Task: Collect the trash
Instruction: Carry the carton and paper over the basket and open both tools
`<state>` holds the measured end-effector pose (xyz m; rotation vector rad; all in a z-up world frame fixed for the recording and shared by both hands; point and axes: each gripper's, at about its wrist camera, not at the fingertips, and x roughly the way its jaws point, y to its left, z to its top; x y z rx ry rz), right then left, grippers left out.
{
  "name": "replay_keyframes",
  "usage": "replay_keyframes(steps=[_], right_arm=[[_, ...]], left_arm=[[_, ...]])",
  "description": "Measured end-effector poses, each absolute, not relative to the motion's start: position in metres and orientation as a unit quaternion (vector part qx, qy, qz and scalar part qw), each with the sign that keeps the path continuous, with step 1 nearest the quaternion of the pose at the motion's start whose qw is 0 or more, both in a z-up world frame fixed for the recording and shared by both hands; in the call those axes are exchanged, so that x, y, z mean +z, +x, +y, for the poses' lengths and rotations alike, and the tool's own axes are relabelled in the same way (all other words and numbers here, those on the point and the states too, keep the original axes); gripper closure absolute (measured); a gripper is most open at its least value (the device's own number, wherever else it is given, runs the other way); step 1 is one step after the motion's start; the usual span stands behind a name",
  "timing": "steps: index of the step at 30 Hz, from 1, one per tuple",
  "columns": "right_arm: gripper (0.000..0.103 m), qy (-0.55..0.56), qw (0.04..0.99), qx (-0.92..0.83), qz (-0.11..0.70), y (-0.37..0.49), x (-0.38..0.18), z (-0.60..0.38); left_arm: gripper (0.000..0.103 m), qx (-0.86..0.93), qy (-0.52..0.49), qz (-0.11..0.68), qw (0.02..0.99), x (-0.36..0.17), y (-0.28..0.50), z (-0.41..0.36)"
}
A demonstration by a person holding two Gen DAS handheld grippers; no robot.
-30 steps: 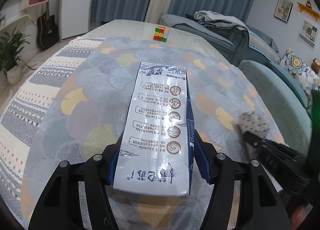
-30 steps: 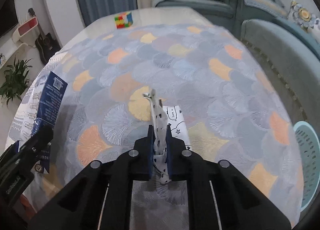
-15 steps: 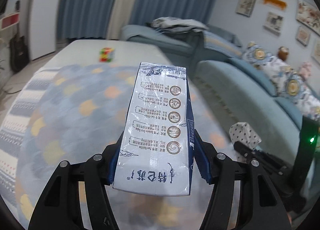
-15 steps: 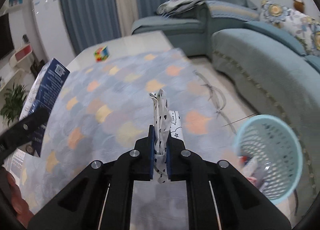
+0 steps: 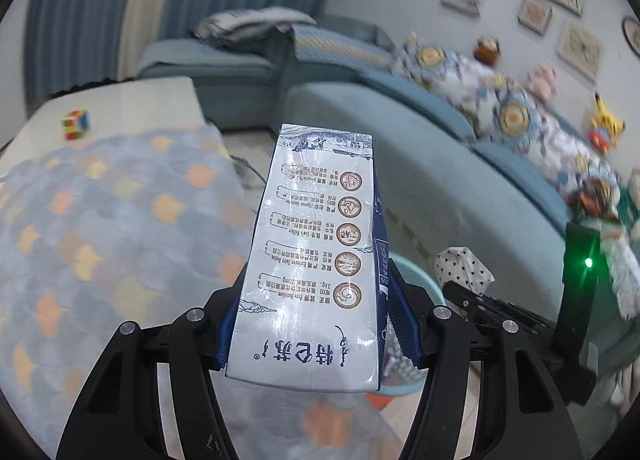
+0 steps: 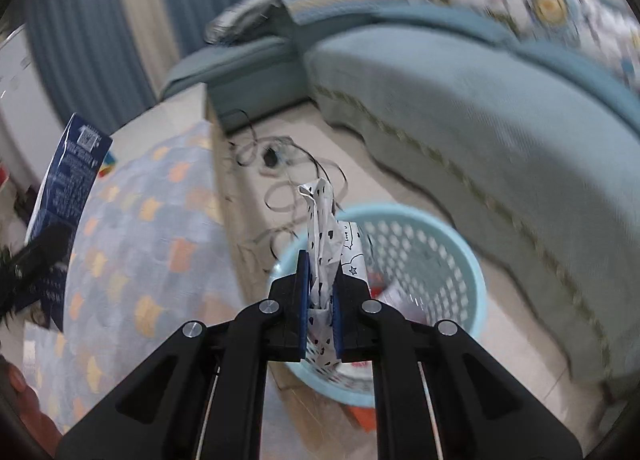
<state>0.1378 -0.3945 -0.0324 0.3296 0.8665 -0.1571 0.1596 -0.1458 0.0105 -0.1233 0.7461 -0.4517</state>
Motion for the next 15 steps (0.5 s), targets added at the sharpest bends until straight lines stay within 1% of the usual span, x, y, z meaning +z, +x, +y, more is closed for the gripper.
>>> replay_keyframes(steps=[4,7,8,9,10,13,15], right_arm=[[0.095,0.193,0.869,-0.094,0.447,0.130,-0.066,-0.422],[0.094,0.207,0.855,-0.098,0.465,0.129,-0.085,-0.424],[0.094,0.210,0.852,-0.098,0.469,0.128,-0.089,-0.426],[0.094,0.212,0.851,-0.098,0.470,0.128,-0.092,-0.427],[0.093,0.211,0.852,-0.098,0.469,0.127,-0.094,-0.426],[0.086,0.217,0.855,-0.096,0.461,0.122,-0.094,-0.426],[0.076,0.221,0.857,-0.098,0.455,0.116,-0.089,-0.426]], left_arm=[[0.043,-0.235,-0.036,0.395,0.887,-0.022,0.158,-0.176],[0.042,-0.236,-0.023,0.415,0.878,-0.041,0.162,-0.187],[0.040,-0.237,-0.019,0.418,0.877,-0.046,0.162,-0.189],[0.033,-0.237,-0.018,0.420,0.876,-0.048,0.161,-0.189],[0.028,-0.236,-0.018,0.420,0.876,-0.050,0.160,-0.188],[0.026,-0.234,-0.024,0.416,0.878,-0.048,0.158,-0.178],[0.025,-0.234,-0.030,0.412,0.880,-0.043,0.155,-0.173]])
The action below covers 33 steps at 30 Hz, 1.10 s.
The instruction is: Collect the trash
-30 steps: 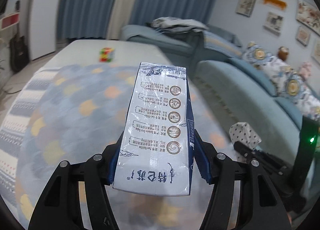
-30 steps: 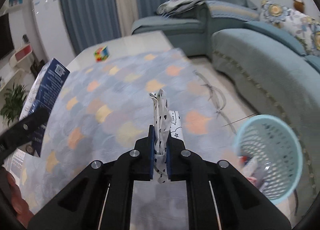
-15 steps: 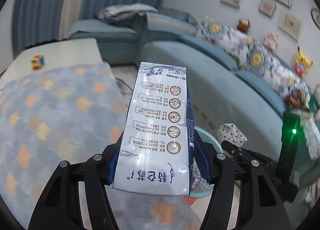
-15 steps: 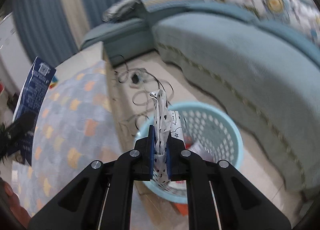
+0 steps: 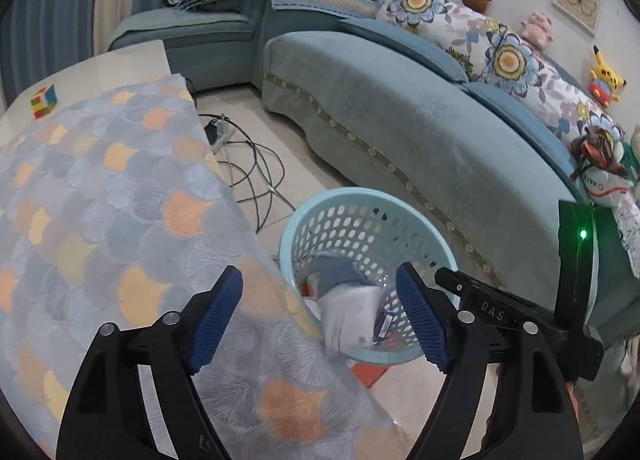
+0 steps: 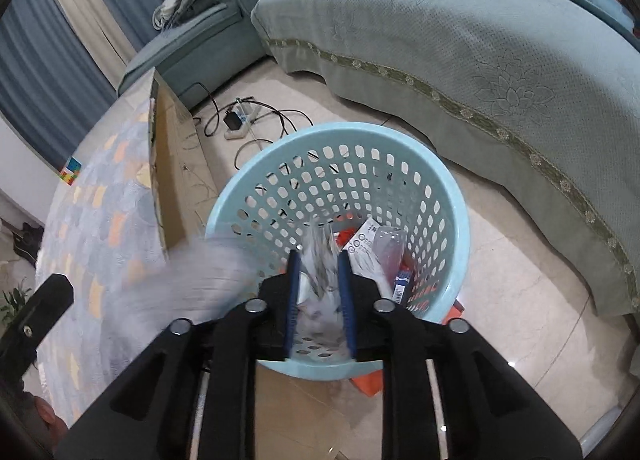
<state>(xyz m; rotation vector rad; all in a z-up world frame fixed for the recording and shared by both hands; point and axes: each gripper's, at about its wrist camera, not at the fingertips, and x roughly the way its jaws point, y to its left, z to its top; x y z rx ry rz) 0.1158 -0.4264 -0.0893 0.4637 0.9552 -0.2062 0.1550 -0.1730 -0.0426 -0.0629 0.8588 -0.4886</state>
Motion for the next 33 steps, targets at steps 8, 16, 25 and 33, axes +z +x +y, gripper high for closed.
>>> replay_keyframes(steps=[8,16,25,33], right_arm=[[0.050,0.219,0.876,-0.093,0.419,0.081,-0.049,-0.412],[0.031,0.152,0.902,-0.075,0.398,0.037,0.008,-0.346],[0.018,0.128,0.925,-0.126,0.336,-0.009,0.046,-0.285],[0.018,0.078,0.951,-0.182,0.236,-0.046,0.051,-0.260]], left_arm=[[0.025,-0.228,-0.026,0.390,0.892,-0.014,0.120,-0.142],[0.025,-0.210,-0.062,0.358,0.908,0.023,0.065,-0.081],[0.025,-0.152,-0.086,0.327,0.929,0.026,0.008,-0.040],[0.025,-0.105,-0.039,0.261,0.959,0.015,-0.019,-0.032]])
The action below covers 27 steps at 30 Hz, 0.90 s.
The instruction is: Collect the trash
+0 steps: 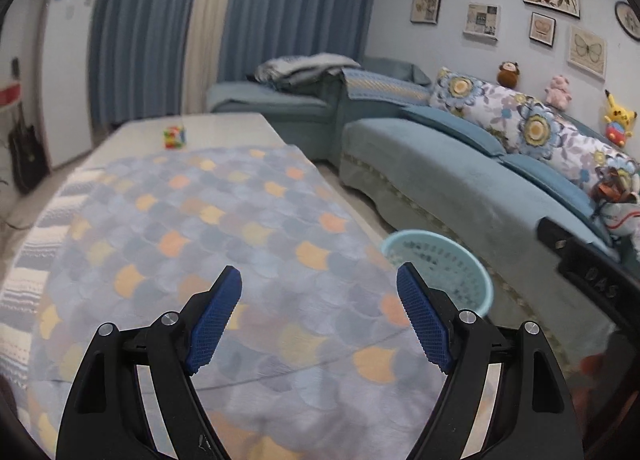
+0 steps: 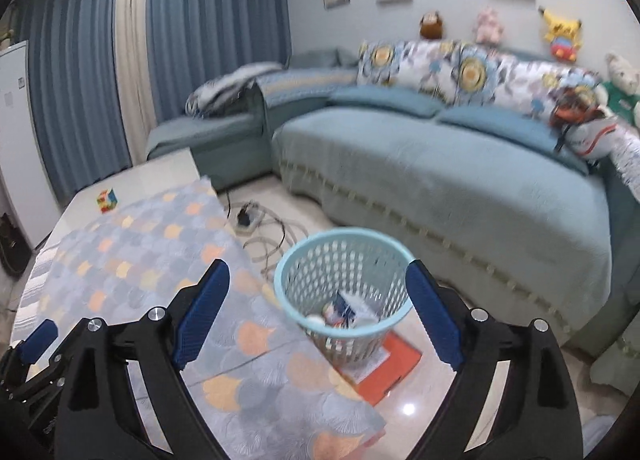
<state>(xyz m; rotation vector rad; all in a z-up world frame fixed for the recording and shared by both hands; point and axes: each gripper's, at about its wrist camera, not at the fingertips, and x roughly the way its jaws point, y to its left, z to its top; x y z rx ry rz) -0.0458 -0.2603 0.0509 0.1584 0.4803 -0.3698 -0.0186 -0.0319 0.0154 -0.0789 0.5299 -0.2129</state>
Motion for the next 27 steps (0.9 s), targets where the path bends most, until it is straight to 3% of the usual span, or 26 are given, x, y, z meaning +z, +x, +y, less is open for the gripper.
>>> replay_keyframes(steps=[10,27], right_arm=[[0.018,0.032,0.962,-0.198,0.186,-0.052,0.042,-0.240],[0.018,0.051,0.961,-0.172,0.212,-0.039,0.021,-0.240]], left_arm=[[0.023,-0.075,-0.026,0.217,0.973,0.014,-0.020,-0.024],[0.015,-0.044,-0.028,0.237,0.970,0.005,-0.010,-0.018]])
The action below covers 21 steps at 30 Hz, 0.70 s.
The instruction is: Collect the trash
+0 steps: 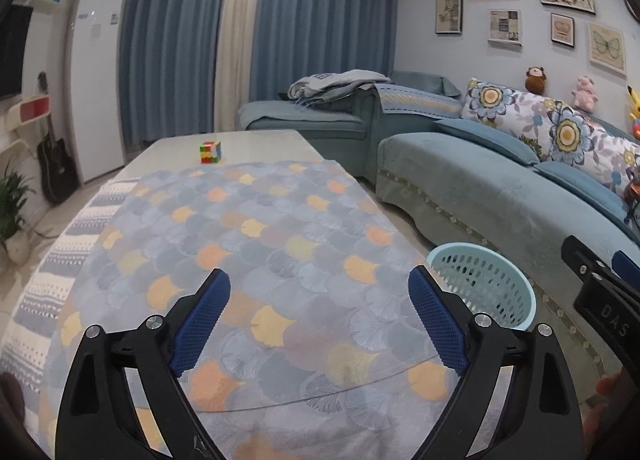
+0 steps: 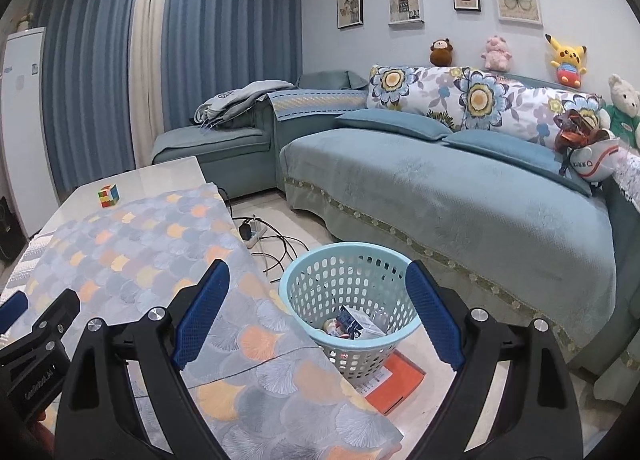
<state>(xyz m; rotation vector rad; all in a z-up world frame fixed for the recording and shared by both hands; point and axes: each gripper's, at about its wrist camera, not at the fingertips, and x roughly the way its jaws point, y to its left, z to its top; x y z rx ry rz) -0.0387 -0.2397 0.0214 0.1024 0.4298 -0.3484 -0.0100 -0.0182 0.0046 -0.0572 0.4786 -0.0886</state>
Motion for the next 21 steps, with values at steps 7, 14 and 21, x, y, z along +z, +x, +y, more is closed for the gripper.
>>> replay_keyframes(steps=[7,14,21], right_arm=[[0.018,0.061,0.965,-0.176,0.185,-0.051,0.031,-0.240],[0.018,0.067,0.963,-0.178,0.188,-0.050,0.030,-0.242],[0.018,0.065,0.964,-0.174,0.193,-0.047,0.028,-0.241]], left_arm=[[0.015,-0.030,-0.025,0.224,0.974,0.009,-0.015,-0.017],[0.015,-0.028,-0.031,0.221,0.974,0.011,-0.018,-0.015],[0.015,-0.031,-0.034,0.221,0.974,0.012,-0.017,-0.014]])
